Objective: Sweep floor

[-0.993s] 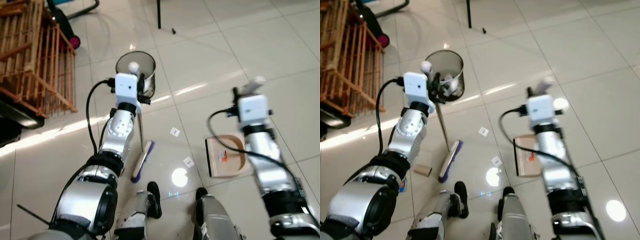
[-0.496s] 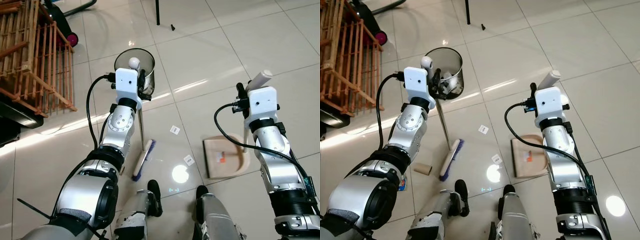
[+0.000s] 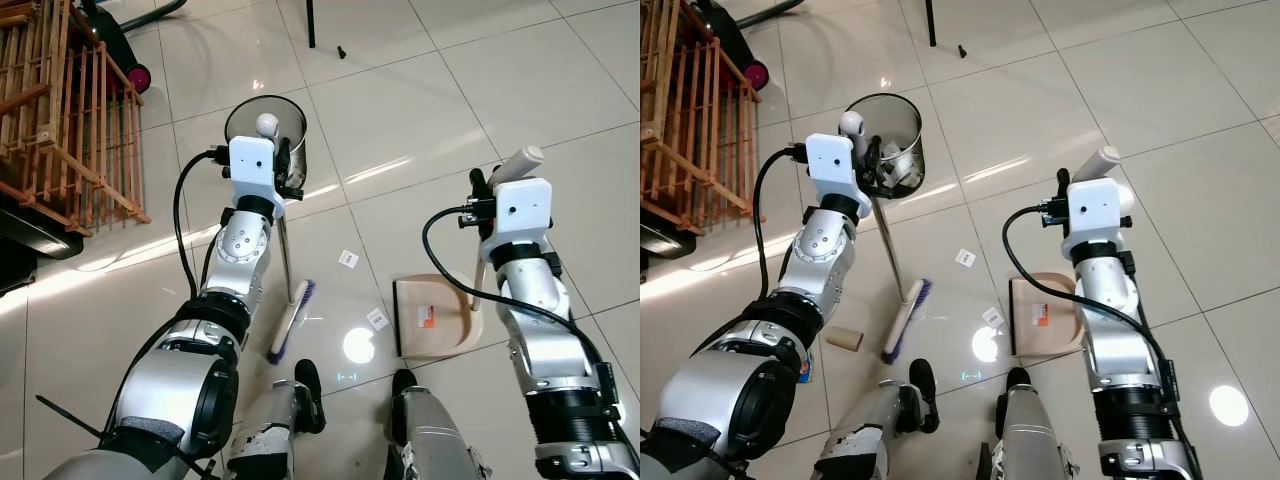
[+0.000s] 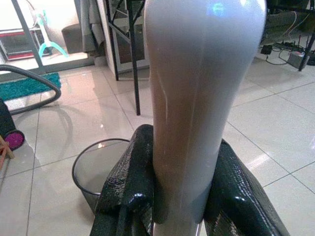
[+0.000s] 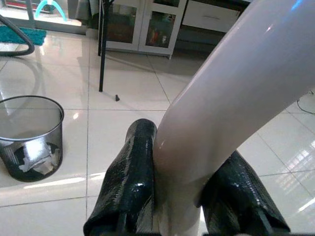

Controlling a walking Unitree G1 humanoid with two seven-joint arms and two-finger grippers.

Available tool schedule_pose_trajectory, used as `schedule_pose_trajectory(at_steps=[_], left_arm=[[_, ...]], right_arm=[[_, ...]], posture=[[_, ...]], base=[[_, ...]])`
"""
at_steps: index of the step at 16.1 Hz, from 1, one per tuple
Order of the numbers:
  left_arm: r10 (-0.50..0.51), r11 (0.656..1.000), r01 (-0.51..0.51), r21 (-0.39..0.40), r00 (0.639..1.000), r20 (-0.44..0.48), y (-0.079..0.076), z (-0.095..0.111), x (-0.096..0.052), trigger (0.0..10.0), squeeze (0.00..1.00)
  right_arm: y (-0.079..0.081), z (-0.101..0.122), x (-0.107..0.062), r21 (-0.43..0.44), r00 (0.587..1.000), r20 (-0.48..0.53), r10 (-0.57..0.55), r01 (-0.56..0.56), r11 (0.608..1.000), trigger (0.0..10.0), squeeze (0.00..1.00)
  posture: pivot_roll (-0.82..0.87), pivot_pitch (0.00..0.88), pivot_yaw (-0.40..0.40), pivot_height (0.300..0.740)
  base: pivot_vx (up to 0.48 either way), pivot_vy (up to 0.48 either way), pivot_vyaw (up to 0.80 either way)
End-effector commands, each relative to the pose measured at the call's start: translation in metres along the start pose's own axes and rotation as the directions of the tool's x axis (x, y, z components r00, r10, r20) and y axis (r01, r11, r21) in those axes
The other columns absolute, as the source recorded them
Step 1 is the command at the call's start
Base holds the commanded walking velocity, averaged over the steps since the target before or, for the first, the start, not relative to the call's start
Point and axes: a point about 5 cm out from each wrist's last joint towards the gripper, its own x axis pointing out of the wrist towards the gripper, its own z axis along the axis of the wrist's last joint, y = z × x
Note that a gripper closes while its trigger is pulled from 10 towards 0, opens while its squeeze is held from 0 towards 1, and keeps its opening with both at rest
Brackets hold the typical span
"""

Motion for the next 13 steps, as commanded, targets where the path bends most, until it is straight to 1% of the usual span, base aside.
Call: schedule_pose_trajectory(at_steps=[1, 4, 7, 11, 13], left_arm=[[0.009, 1.0, -0.009, -0.029, 1.0, -0.012, 0.0, -0.005, -0.004, 10.0, 0.0], [0.003, 0.999, -0.004, -0.035, 1.0, -0.01, -0.002, -0.005, -0.004, 10.0, 0.0], [0.002, 0.999, -0.002, -0.042, 1.0, -0.007, -0.004, -0.005, -0.004, 10.0, 0.0], [0.008, 0.998, -0.008, -0.055, 1.0, -0.009, -0.006, -0.004, -0.003, 10.0, 0.0], [0.019, 0.998, -0.02, -0.067, 1.0, -0.01, -0.017, -0.003, -0.001, 10.0, 0.0]], right_arm=[[0.01, -0.004, -0.007, 0.03, 1.0, -0.022, 0.021, -0.02, 0.999, 10.0, 0.0], [0.021, -0.005, -0.014, 0.028, 1.0, -0.017, 0.022, -0.021, 0.999, 10.0, 0.0], [0.033, -0.007, -0.021, 0.046, 0.999, -0.027, 0.025, -0.023, 0.999, 10.0, 0.0], [0.035, -0.009, -0.02, 0.061, 0.999, -0.05, -0.018, 0.021, 0.998, 10.0, 0.0], [0.033, -0.013, -0.017, 0.053, 0.995, -0.077, -0.063, 0.067, 0.996, 10.0, 0.0]], posture=[[-0.02, 0.36, 0.125, 0.74], [-0.02, 0.363, 0.13, 0.74], [-0.01, 0.369, 0.133, 0.74], [-0.01, 0.377, 0.139, 0.74], [-0.01, 0.378, 0.138, 0.74]], base=[[0.0, 0.0, 0.0], [0.0, 0.0, 0.0], [0.0, 0.0, 0.0], [0.0, 0.0, 0.0], [0.0, 0.0, 0.0]])
